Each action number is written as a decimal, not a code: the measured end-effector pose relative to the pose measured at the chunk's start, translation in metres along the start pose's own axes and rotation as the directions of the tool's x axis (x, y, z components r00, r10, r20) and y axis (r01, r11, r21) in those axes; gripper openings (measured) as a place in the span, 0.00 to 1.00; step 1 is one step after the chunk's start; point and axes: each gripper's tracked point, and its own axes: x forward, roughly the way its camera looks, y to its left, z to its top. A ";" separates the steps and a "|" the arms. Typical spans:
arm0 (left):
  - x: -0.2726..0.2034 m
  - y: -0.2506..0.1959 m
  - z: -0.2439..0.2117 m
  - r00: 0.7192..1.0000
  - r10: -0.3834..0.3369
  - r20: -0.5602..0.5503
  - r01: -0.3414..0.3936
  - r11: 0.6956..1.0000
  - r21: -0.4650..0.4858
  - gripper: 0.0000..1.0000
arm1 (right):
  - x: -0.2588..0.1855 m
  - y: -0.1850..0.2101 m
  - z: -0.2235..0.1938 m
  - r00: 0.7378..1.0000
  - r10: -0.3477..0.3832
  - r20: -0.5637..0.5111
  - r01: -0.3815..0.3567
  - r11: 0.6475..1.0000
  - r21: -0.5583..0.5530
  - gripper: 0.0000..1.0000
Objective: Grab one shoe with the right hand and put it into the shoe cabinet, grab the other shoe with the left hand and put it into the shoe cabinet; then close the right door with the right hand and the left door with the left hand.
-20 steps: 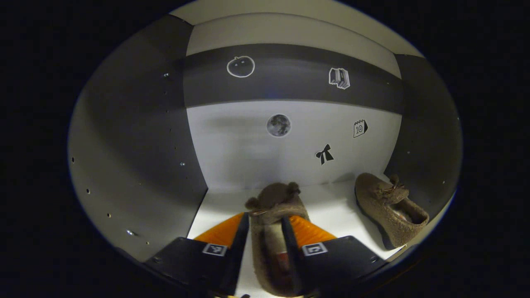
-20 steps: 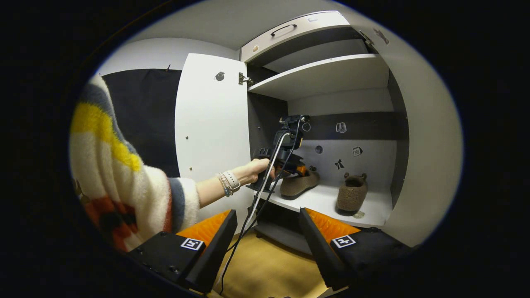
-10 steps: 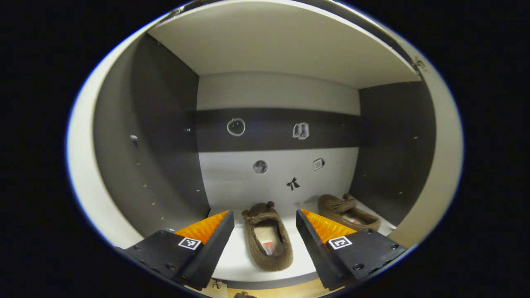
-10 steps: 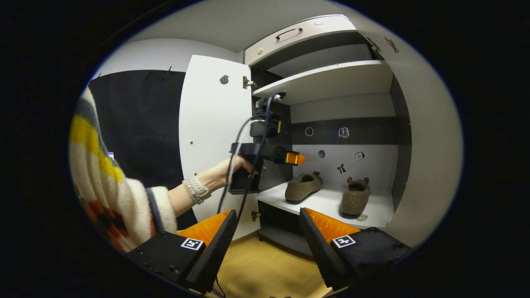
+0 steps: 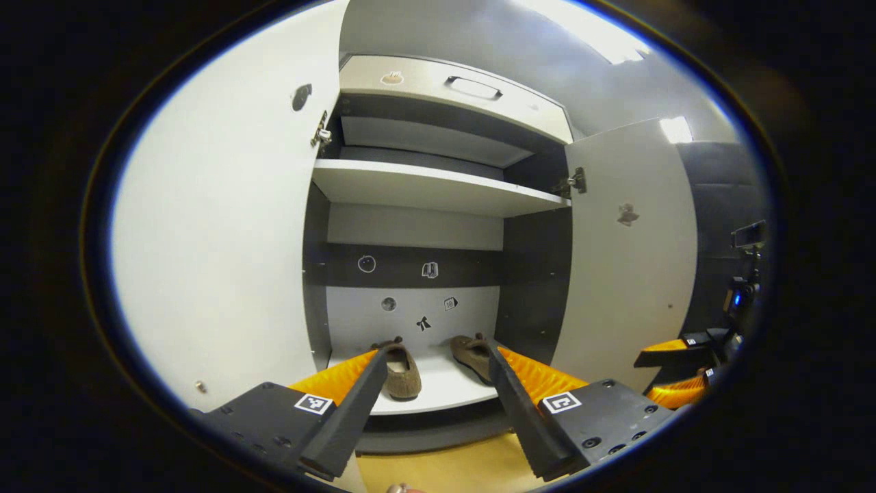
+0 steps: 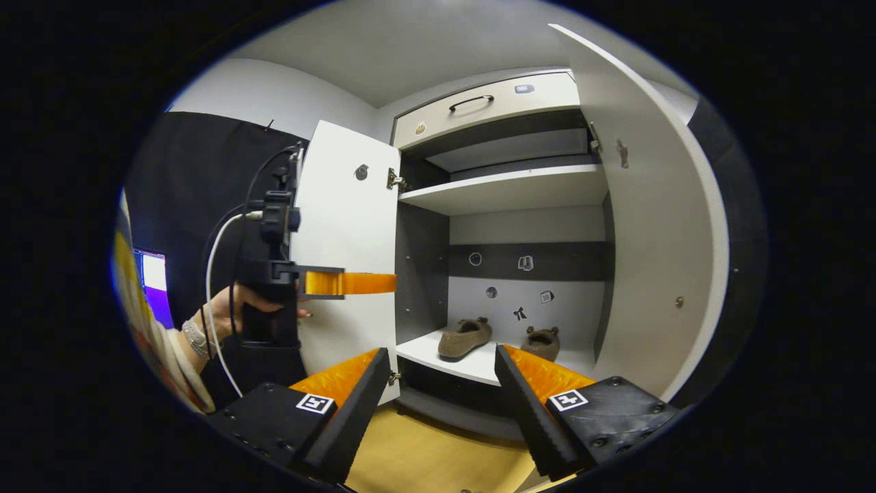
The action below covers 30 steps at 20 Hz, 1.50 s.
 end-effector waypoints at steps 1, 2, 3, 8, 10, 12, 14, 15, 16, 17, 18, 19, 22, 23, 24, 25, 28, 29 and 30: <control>-0.018 0.003 -0.003 1.000 -0.001 -0.005 0.001 1.000 -0.005 0.94 | -0.011 -0.005 0.003 0.999 -0.032 0.004 0.032 0.999 -0.006 0.98; -0.032 0.003 -0.005 1.000 -0.004 -0.007 0.004 1.000 -0.009 0.95 | -0.023 -0.012 0.006 0.997 -0.077 0.006 0.077 0.997 -0.019 0.98; -0.046 0.006 -0.007 1.000 -0.003 -0.005 0.003 1.000 -0.013 0.95 | -0.034 -0.021 0.008 0.993 -0.120 0.007 0.120 0.992 -0.030 0.98; -0.095 0.030 -0.018 1.000 0.023 -0.014 -0.024 1.000 -0.013 0.95 | -0.085 -0.094 0.022 0.928 -0.373 0.005 0.373 0.928 -0.030 0.98; -0.104 0.037 -0.021 0.999 0.040 -0.022 -0.040 0.999 -0.008 0.95 | -0.102 -0.117 0.028 0.897 -0.442 0.014 0.442 0.895 -0.053 0.98; -0.109 0.041 -0.023 0.999 0.046 -0.024 -0.047 0.999 -0.010 0.95 | -0.116 -0.146 0.030 0.857 -0.515 0.021 0.514 0.852 -0.103 0.98; -0.113 0.043 -0.022 0.999 0.050 -0.021 -0.051 0.999 -0.015 0.95 | -0.124 -0.172 0.026 0.831 -0.556 0.009 0.553 0.824 -0.124 0.98; -0.116 0.044 -0.022 0.998 0.055 -0.016 -0.056 0.998 -0.016 0.95 | -0.123 -0.181 0.026 0.827 -0.562 0.008 0.559 0.821 -0.115 0.97; -0.118 0.046 -0.020 0.998 0.062 -0.009 -0.062 0.998 -0.017 0.95 | -0.118 -0.187 0.026 0.829 -0.560 0.007 0.558 0.824 -0.101 0.98; -0.121 0.049 -0.020 0.997 0.074 -0.006 -0.074 0.997 -0.023 0.95 | -0.112 -0.195 0.024 0.830 -0.558 0.004 0.556 0.826 -0.090 0.98; -0.125 0.052 -0.020 0.996 0.088 -0.004 -0.088 0.996 -0.030 0.95 | -0.107 -0.202 0.021 0.827 -0.562 -0.007 0.560 0.825 -0.082 0.94; -0.128 0.055 -0.018 0.995 0.099 0.004 -0.099 0.995 -0.033 0.95 | -0.102 -0.206 0.018 0.829 -0.559 -0.015 0.556 0.827 -0.083 0.98; -0.142 0.068 -0.016 0.989 0.151 0.010 -0.150 0.988 -0.042 0.95 | -0.090 -0.208 0.016 0.842 -0.538 -0.022 0.535 0.841 -0.083 0.98; -0.146 0.071 -0.017 0.986 0.166 0.010 -0.165 0.985 -0.050 0.95 | -0.086 -0.205 0.016 0.852 -0.523 -0.024 0.521 0.851 -0.073 0.98; -0.150 0.073 -0.016 0.985 0.174 0.015 -0.172 0.983 -0.061 0.95 | -0.082 -0.201 0.015 0.858 -0.513 -0.028 0.510 0.857 -0.071 0.98; -0.153 0.074 -0.015 0.984 0.178 0.018 -0.176 0.982 -0.073 0.95 | -0.081 -0.200 0.014 0.862 -0.506 -0.030 0.503 0.861 -0.075 0.95; -0.162 0.084 -0.017 0.977 0.211 0.017 -0.209 0.974 -0.087 0.95 | -0.076 -0.191 0.014 0.871 -0.489 -0.033 0.486 0.871 -0.069 0.95; -0.165 0.089 -0.018 0.974 0.226 0.013 -0.225 0.971 -0.082 0.95 | -0.071 -0.186 0.013 0.877 -0.480 -0.040 0.477 0.877 -0.057 0.95; -0.165 0.091 -0.020 0.970 0.243 0.007 -0.241 0.967 -0.076 0.95 | -0.068 -0.181 0.011 0.884 -0.466 -0.042 0.465 0.884 -0.040 0.95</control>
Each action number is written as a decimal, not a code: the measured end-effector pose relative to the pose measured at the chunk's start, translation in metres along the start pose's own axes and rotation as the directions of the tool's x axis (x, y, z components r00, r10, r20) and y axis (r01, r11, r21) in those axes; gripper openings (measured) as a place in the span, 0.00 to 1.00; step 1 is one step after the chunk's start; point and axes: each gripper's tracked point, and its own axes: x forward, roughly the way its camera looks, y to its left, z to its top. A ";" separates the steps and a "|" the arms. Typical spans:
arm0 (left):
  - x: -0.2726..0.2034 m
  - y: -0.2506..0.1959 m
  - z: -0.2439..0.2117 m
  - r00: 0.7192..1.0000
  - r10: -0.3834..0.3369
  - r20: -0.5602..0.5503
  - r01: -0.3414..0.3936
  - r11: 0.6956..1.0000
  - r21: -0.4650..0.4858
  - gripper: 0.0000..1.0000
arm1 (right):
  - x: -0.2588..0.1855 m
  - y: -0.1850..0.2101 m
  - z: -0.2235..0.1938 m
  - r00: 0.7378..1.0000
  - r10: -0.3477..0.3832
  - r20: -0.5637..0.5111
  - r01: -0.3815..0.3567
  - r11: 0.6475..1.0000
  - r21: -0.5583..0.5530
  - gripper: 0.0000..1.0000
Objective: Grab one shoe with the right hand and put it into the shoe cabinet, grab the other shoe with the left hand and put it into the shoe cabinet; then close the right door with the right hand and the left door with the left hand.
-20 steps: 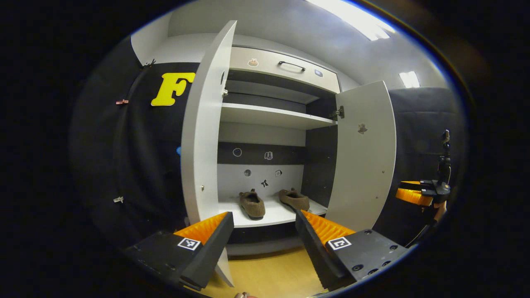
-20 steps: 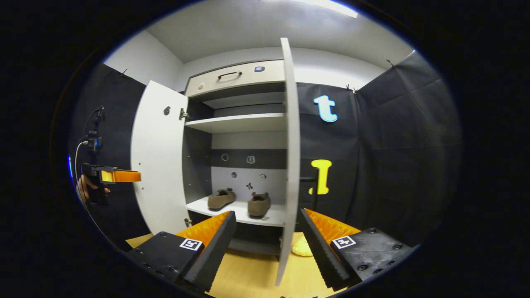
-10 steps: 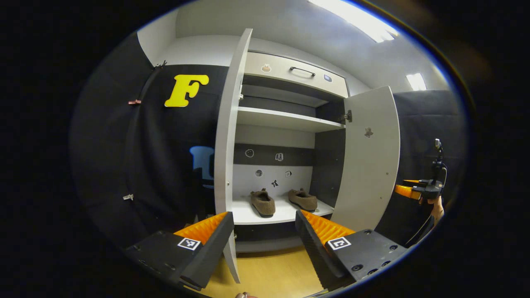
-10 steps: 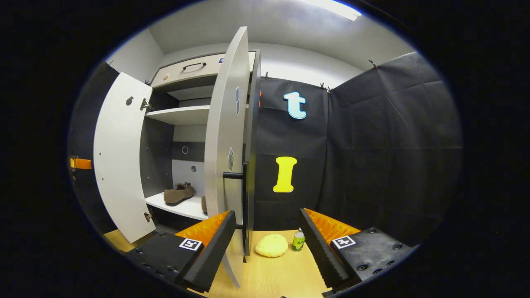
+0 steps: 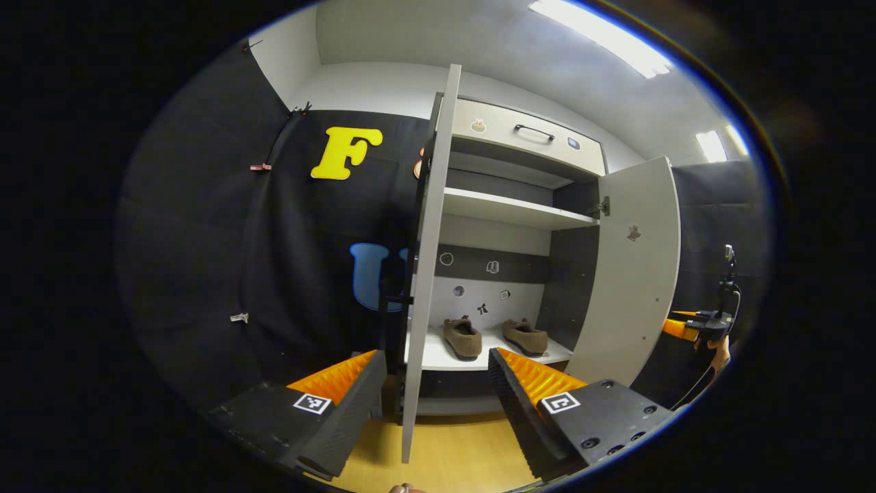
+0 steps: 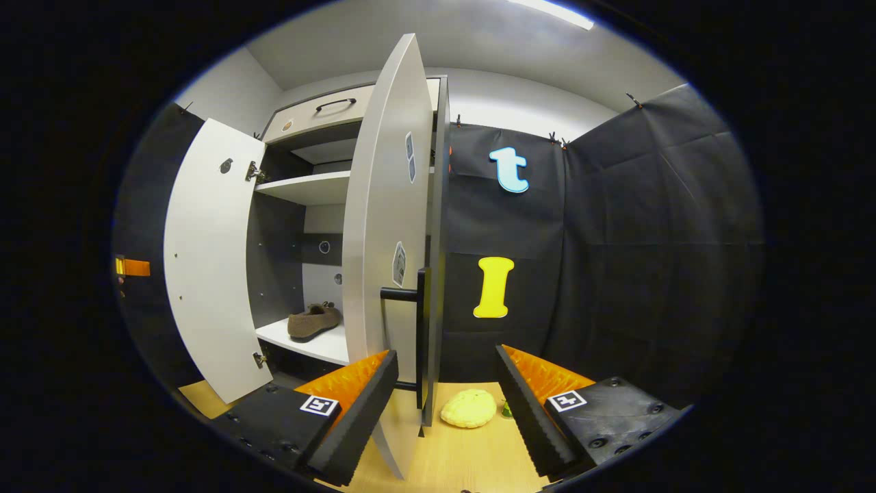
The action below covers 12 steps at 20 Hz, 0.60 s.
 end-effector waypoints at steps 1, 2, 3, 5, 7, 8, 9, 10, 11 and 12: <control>-0.001 0.004 -0.001 1.000 0.016 -0.006 -0.016 1.000 0.004 0.95 | 0.002 0.008 -0.001 1.000 0.017 -0.004 -0.017 1.000 0.018 0.95; -0.002 0.008 -0.002 0.999 0.030 -0.013 -0.030 1.000 0.004 0.95 | 0.004 0.018 -0.002 0.999 0.037 -0.004 -0.037 0.999 0.034 0.95; -0.005 0.014 -0.003 0.999 0.041 -0.019 -0.041 0.999 0.003 0.95 | 0.006 0.028 -0.003 0.998 0.062 -0.005 -0.061 0.997 0.044 0.95; -0.014 0.025 -0.006 0.998 0.056 -0.024 -0.056 0.998 0.001 0.95 | 0.013 0.051 -0.006 0.993 0.116 -0.010 -0.115 0.991 0.062 0.95; -0.019 0.032 -0.010 0.997 0.077 -0.031 -0.077 0.997 0.002 0.95 | 0.023 0.076 -0.008 0.986 0.163 -0.015 -0.162 0.984 0.069 0.95; -0.022 0.037 -0.011 0.995 0.091 -0.035 -0.090 0.996 0.004 0.95 | 0.029 0.087 -0.008 0.983 0.185 -0.015 -0.183 0.981 0.067 0.95; -0.025 0.042 -0.012 0.994 0.104 -0.040 -0.103 0.995 0.005 0.95 | 0.034 0.098 -0.009 0.979 0.205 -0.019 -0.203 0.976 0.071 0.95; -0.029 0.049 -0.014 0.992 0.115 -0.044 -0.114 0.993 0.005 0.95 | 0.040 0.110 -0.009 0.973 0.229 -0.020 -0.227 0.970 0.082 0.95; -0.032 0.054 -0.015 0.991 0.125 -0.047 -0.125 0.992 0.005 0.95 | 0.046 0.124 -0.010 0.966 0.258 -0.023 -0.254 0.962 0.096 0.95; -0.033 0.058 -0.015 0.989 0.136 -0.049 -0.136 0.991 0.004 0.95 | 0.052 0.137 -0.013 0.959 0.283 -0.029 -0.279 0.955 0.101 0.95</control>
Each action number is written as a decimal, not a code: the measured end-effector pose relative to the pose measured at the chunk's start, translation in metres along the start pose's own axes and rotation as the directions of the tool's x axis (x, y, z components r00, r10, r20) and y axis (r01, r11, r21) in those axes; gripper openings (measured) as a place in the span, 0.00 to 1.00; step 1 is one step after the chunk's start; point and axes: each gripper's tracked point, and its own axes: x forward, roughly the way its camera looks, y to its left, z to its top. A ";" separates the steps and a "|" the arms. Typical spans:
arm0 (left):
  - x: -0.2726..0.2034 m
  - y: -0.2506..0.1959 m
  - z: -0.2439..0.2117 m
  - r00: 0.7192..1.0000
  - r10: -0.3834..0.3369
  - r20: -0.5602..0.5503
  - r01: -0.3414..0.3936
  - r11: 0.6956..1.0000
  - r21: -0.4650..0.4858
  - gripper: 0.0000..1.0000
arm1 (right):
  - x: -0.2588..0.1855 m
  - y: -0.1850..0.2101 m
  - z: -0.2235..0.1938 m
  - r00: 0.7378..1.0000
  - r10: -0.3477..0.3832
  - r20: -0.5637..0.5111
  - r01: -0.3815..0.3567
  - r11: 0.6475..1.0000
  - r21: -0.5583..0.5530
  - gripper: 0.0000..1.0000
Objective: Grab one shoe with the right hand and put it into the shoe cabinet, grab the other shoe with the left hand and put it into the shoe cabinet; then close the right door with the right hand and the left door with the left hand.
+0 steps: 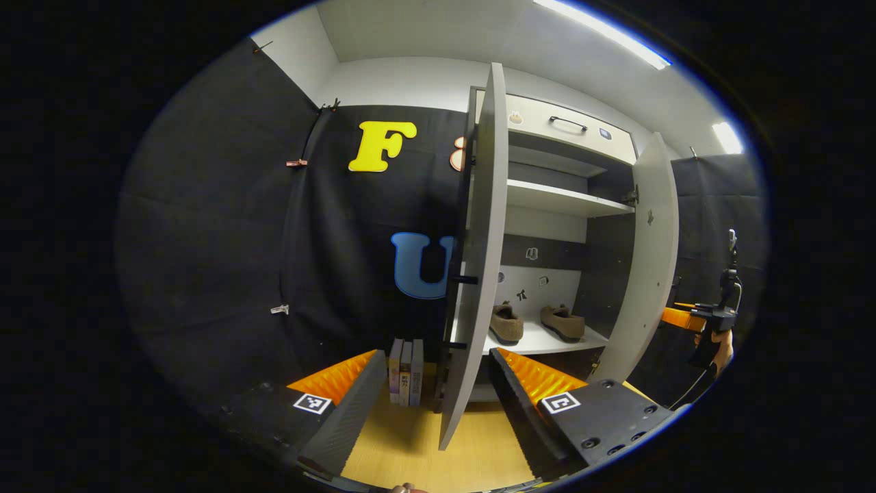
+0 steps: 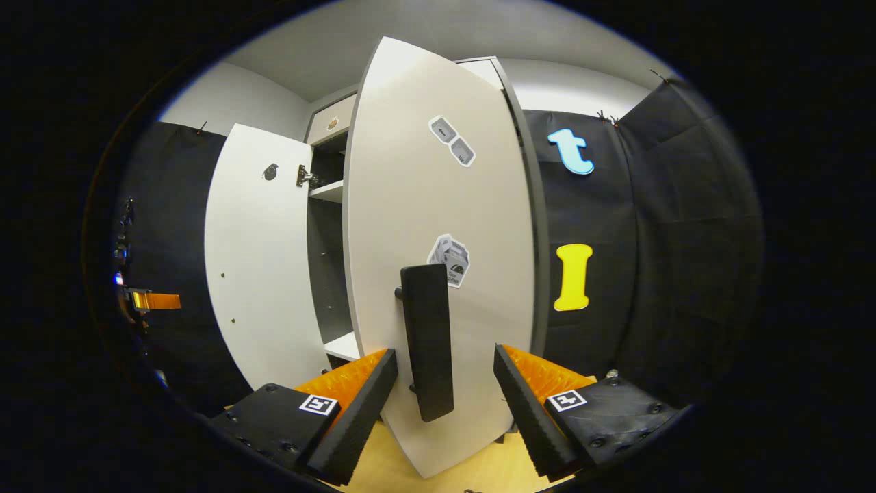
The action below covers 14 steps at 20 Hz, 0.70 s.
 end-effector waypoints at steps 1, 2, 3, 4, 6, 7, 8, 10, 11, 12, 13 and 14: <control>0.000 0.004 0.001 1.000 0.009 0.003 -0.009 1.000 -0.001 0.95 | 0.009 0.007 -0.005 1.000 0.015 -0.010 -0.016 1.000 -0.011 0.95; 0.001 0.007 0.001 1.000 0.014 0.008 -0.014 1.000 -0.004 0.95 | 0.019 0.015 -0.009 0.999 0.027 -0.020 -0.027 0.999 -0.031 0.96; 0.002 0.010 0.002 1.000 0.014 0.013 -0.014 1.000 -0.010 0.95 | 0.027 0.027 -0.010 0.998 0.047 -0.028 -0.049 0.998 -0.046 0.96; 0.002 0.014 0.003 1.000 0.015 0.015 -0.015 1.000 -0.018 0.95 | 0.033 0.037 -0.012 0.997 0.068 -0.034 -0.070 0.996 -0.051 0.95; 0.005 0.020 0.004 1.000 0.005 0.026 -0.004 0.999 -0.035 0.95 | 0.034 0.051 -0.012 0.995 0.097 -0.036 -0.098 0.994 -0.049 0.95; 0.009 0.022 0.006 0.999 -0.007 0.035 0.008 0.999 -0.043 0.95 | 0.029 0.053 -0.010 0.994 0.100 -0.031 -0.102 0.994 -0.047 0.96; 0.015 0.022 0.008 0.999 -0.025 0.043 0.027 0.998 -0.050 0.95 | 0.024 0.053 -0.008 0.995 0.099 -0.028 -0.100 0.994 -0.040 0.98; 0.033 0.019 0.012 0.997 -0.061 0.053 0.064 0.996 -0.059 0.95 | 0.012 0.050 -0.005 0.996 0.084 -0.025 -0.085 0.996 -0.020 0.98; 0.042 0.018 0.014 0.995 -0.081 0.055 0.084 0.995 -0.051 0.95 | 0.006 0.046 -0.002 0.997 0.070 -0.020 -0.070 0.997 -0.013 0.98; 0.053 0.017 0.015 0.994 -0.095 0.052 0.097 0.995 -0.036 0.95 | -0.001 0.040 0.000 0.999 0.050 -0.018 -0.050 0.999 -0.009 0.98; 0.063 0.018 0.016 0.994 -0.098 0.051 0.099 0.995 -0.019 0.95 | -0.009 0.034 0.000 0.999 0.029 -0.016 -0.029 1.000 -0.008 0.98; 0.073 0.019 0.017 0.994 -0.101 0.046 0.101 0.995 -0.003 0.95 | -0.017 0.027 0.001 1.000 0.004 -0.016 -0.004 1.000 -0.007 0.98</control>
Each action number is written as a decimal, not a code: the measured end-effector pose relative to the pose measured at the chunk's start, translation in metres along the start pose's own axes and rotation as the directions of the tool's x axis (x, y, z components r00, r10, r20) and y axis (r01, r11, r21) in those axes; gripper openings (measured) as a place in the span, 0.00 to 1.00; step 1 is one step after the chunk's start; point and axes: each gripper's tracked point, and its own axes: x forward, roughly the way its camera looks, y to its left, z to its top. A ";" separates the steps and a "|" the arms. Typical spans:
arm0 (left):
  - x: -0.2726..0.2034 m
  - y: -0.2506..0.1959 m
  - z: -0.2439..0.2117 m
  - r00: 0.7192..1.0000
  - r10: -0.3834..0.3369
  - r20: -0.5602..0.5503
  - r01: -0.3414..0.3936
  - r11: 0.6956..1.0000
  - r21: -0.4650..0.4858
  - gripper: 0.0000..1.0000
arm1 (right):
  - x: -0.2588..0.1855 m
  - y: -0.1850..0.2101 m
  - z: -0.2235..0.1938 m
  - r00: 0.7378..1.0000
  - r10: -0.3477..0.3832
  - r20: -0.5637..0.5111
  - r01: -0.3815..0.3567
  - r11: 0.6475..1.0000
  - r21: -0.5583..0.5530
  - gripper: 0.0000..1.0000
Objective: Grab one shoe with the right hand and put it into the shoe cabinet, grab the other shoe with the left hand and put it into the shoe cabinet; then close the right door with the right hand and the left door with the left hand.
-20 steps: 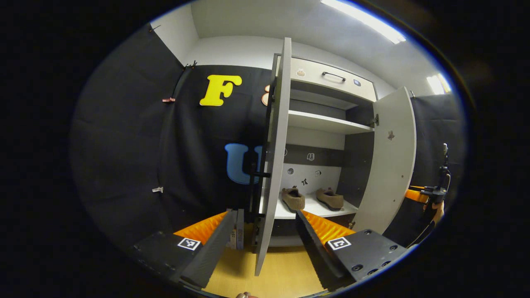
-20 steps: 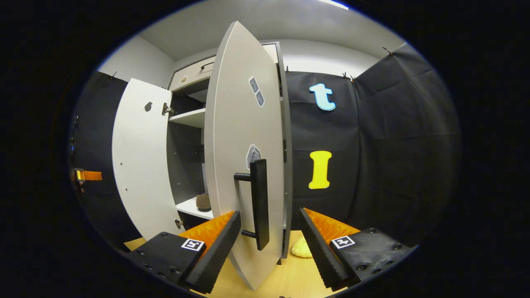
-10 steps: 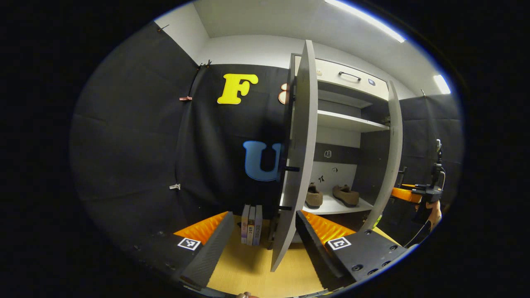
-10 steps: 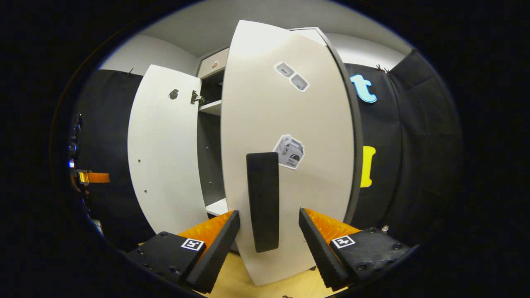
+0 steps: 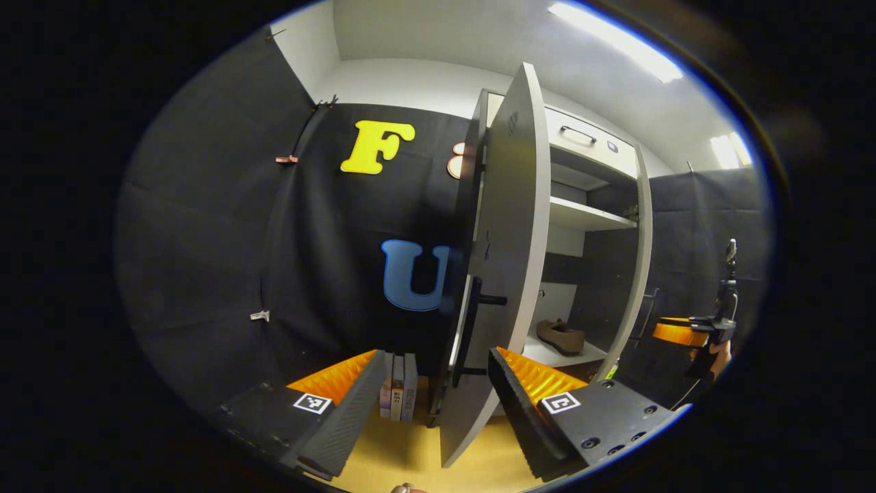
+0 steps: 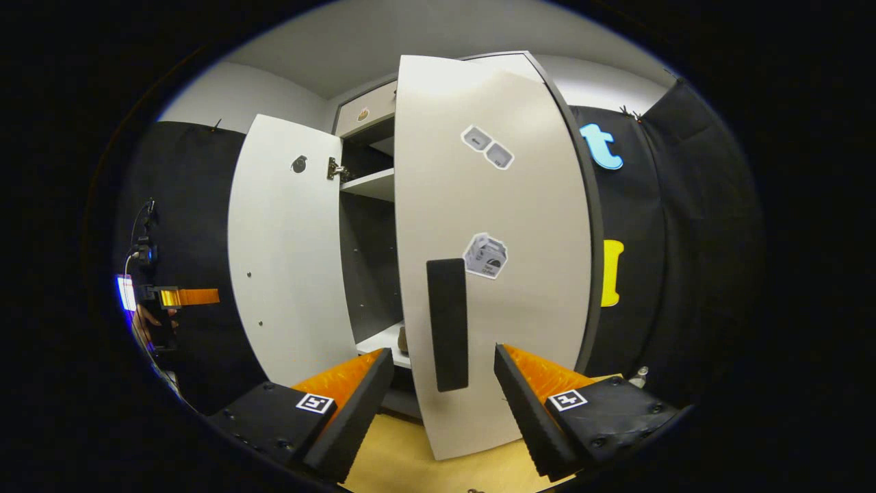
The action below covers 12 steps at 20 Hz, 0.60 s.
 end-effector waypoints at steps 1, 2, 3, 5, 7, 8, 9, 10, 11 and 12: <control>0.008 -0.001 -0.002 1.000 -0.010 -0.007 0.010 1.000 0.010 0.95 | -0.008 -0.006 -0.001 1.000 -0.022 -0.002 0.022 1.000 0.003 0.98; 0.014 -0.006 -0.007 1.000 -0.023 -0.017 0.023 1.000 0.017 0.95 | -0.017 -0.012 -0.002 0.999 -0.043 -0.006 0.043 0.999 0.007 0.98; 0.020 -0.009 -0.011 0.999 -0.036 -0.029 0.037 0.999 0.022 0.95 | -0.024 -0.017 -0.003 0.998 -0.060 -0.010 0.060 0.998 0.013 0.98; 0.031 -0.015 -0.015 0.998 -0.056 -0.042 0.057 0.998 0.031 0.95 | -0.034 -0.025 -0.005 0.996 -0.092 -0.016 0.092 0.996 0.021 0.98; 0.034 -0.015 -0.014 0.998 -0.054 -0.040 0.056 0.998 0.042 0.94 | -0.042 -0.029 -0.007 0.994 -0.111 -0.022 0.112 0.993 0.025 0.98; 0.034 -0.017 -0.016 0.997 -0.063 -0.046 0.065 0.997 0.031 0.94 | -0.044 -0.030 -0.008 0.993 -0.116 -0.026 0.116 0.993 0.026 0.98; 0.035 -0.019 -0.018 0.996 -0.080 -0.049 0.081 0.997 0.016 0.94 | -0.045 -0.031 -0.009 0.993 -0.115 -0.029 0.116 0.993 0.027 0.96; 0.035 -0.023 -0.018 0.994 -0.094 -0.047 0.094 0.996 -0.005 0.94 | -0.044 -0.030 -0.008 0.993 -0.114 -0.031 0.115 0.993 0.027 0.96; 0.036 -0.026 -0.020 0.993 -0.106 -0.047 0.105 0.994 -0.028 0.94 | -0.044 -0.028 -0.009 0.993 -0.112 -0.032 0.112 0.993 0.025 0.96; 0.037 -0.031 -0.021 0.992 -0.120 -0.045 0.118 0.992 -0.045 0.94 | -0.043 -0.027 -0.008 0.994 -0.108 -0.032 0.108 0.994 0.024 0.96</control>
